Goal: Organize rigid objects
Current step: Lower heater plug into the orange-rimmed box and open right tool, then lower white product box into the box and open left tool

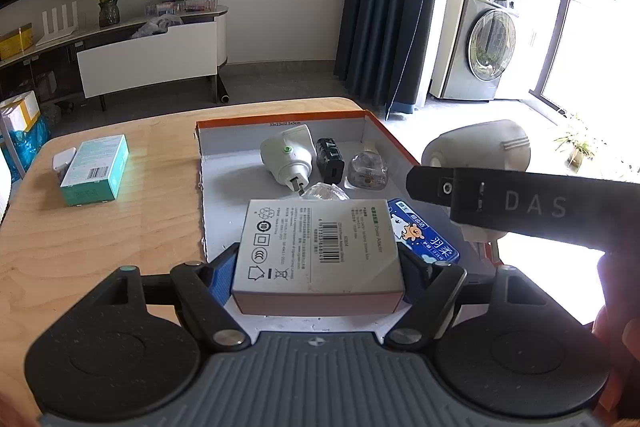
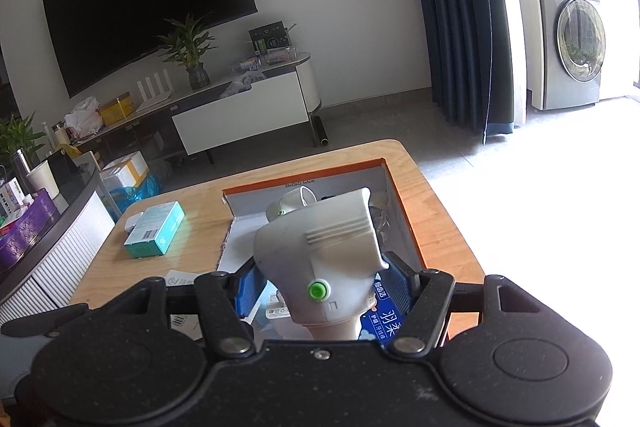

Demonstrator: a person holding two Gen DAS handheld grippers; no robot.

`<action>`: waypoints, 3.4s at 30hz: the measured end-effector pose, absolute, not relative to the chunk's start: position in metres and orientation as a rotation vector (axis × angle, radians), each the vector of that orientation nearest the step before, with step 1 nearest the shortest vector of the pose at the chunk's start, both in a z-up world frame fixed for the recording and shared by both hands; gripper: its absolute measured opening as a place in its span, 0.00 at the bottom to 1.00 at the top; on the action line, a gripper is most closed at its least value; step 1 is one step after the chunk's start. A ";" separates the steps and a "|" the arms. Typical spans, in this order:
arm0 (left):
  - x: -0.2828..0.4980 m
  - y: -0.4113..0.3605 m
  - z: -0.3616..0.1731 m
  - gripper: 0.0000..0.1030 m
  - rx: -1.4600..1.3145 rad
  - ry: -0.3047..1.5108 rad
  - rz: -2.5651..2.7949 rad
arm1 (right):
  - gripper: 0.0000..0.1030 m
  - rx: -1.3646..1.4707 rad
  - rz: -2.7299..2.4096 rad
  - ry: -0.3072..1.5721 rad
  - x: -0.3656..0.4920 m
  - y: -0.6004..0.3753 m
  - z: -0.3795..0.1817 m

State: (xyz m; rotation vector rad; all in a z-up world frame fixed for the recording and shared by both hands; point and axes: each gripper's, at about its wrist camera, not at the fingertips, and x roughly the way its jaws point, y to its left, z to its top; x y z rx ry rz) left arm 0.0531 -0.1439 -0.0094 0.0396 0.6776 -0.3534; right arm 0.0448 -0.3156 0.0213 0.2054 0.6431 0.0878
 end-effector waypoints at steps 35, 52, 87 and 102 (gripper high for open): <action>0.089 -0.152 -0.006 0.77 0.041 0.711 -0.342 | 0.74 0.201 0.062 0.671 0.074 -0.327 0.016; 0.105 -0.166 -0.004 0.77 0.060 0.716 -0.370 | 0.73 0.197 0.070 0.676 0.096 -0.331 0.021; 0.158 -0.193 0.011 0.89 0.049 0.695 -0.400 | 0.77 0.236 -0.006 0.542 0.093 -0.366 0.047; 0.142 -0.149 0.023 0.97 0.033 0.730 -0.265 | 0.79 0.194 0.058 0.568 0.093 -0.338 0.050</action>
